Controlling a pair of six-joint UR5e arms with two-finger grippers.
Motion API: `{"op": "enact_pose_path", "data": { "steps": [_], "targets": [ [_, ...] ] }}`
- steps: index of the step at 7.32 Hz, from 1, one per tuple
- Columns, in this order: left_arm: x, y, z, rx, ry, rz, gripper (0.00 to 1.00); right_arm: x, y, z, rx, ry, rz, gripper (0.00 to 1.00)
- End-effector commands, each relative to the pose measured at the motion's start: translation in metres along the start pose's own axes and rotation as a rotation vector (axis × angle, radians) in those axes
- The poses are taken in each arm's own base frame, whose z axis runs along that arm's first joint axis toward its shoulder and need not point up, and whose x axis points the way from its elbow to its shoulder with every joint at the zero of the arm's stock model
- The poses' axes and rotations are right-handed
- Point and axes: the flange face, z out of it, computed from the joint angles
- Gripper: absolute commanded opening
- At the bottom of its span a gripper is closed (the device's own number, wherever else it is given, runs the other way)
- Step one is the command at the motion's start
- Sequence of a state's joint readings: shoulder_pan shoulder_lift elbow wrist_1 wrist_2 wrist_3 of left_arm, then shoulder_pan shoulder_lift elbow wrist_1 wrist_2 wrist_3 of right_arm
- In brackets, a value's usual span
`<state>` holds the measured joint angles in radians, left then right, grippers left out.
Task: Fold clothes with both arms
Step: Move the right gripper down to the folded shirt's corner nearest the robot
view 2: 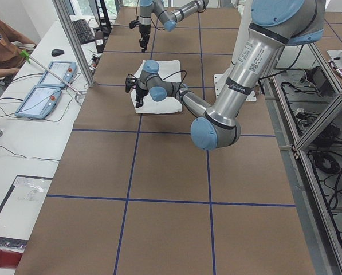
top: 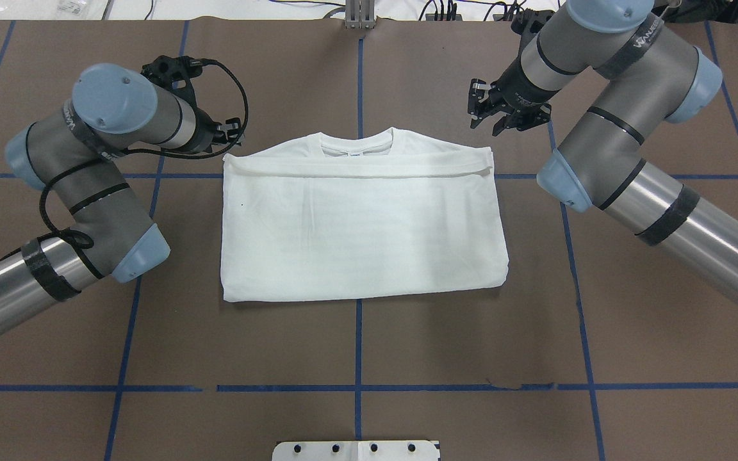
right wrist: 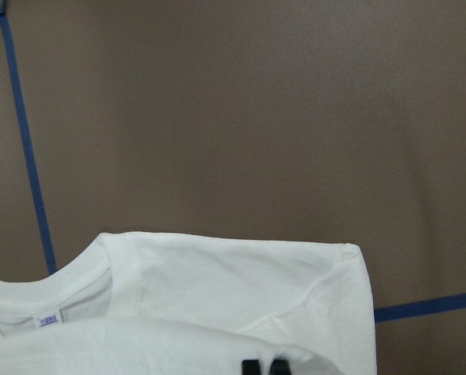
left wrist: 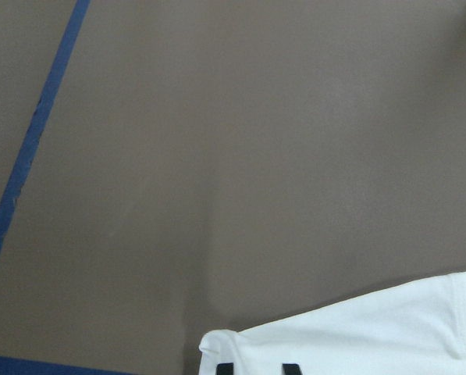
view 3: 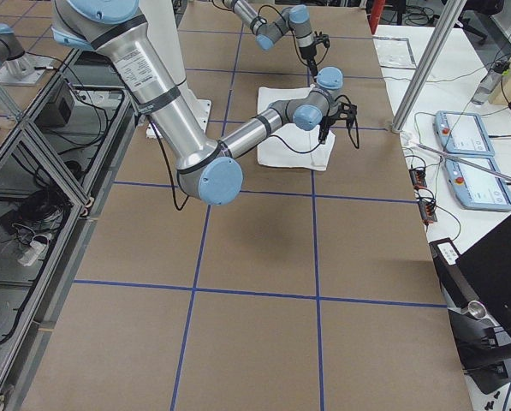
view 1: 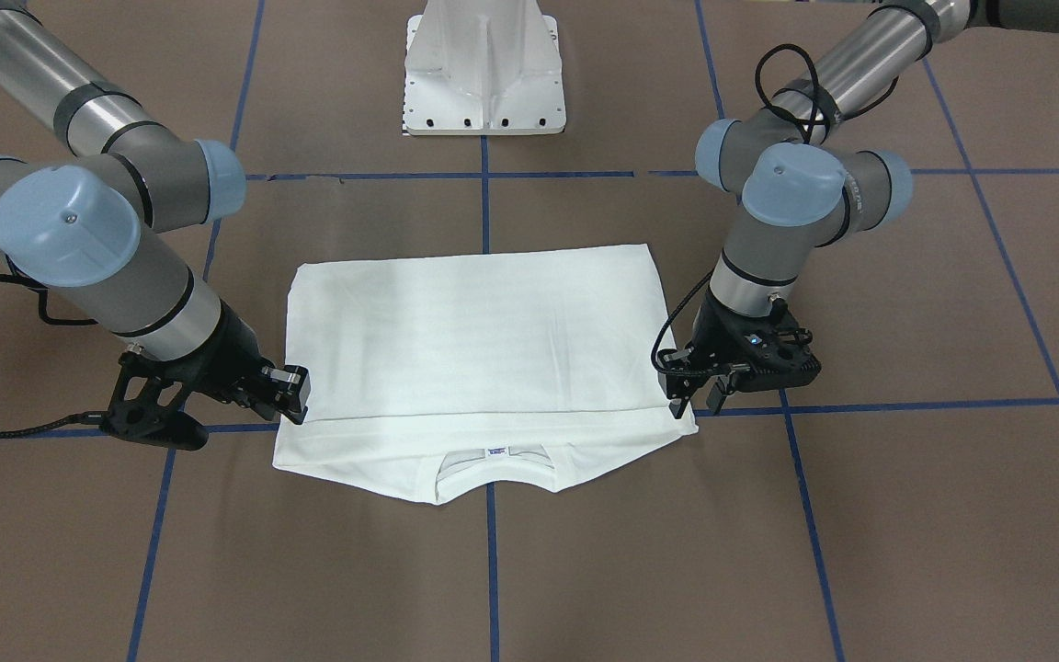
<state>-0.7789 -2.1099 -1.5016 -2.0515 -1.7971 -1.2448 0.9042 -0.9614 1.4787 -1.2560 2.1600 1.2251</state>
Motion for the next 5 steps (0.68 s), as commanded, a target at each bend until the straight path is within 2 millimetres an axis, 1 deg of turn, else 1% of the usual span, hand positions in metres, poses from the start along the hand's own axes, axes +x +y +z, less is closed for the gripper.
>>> {"op": "enact_pose_path", "data": {
  "steps": [1, 2, 3, 4, 5],
  "targets": [
    [-0.017, -0.04, -0.036, 0.015, 0.03, 0.052, 1.0, 0.017, 0.017, -0.017, 0.018, -0.017, -0.017, 1.0],
    [-0.035, -0.051, -0.051, -0.025, 0.059, 0.066, 1.0, 0.037, 0.053, -0.021, 0.001, -0.022, -0.021, 1.0],
    [-0.037, -0.045, -0.067, -0.018, 0.081, 0.076, 1.0, 0.065, 0.097, -0.012, 0.001, 0.006, 0.006, 1.0],
    [-0.032, -0.043, -0.081, -0.008, 0.1, 0.081, 1.0, 0.08, 0.135, 0.005, 0.002, 0.043, 0.008, 1.0],
    [-0.028, -0.042, -0.084, -0.005, 0.108, 0.079, 1.0, 0.078, 0.16, 0.023, 0.0, 0.064, 0.01, 1.0]
  ]
}}
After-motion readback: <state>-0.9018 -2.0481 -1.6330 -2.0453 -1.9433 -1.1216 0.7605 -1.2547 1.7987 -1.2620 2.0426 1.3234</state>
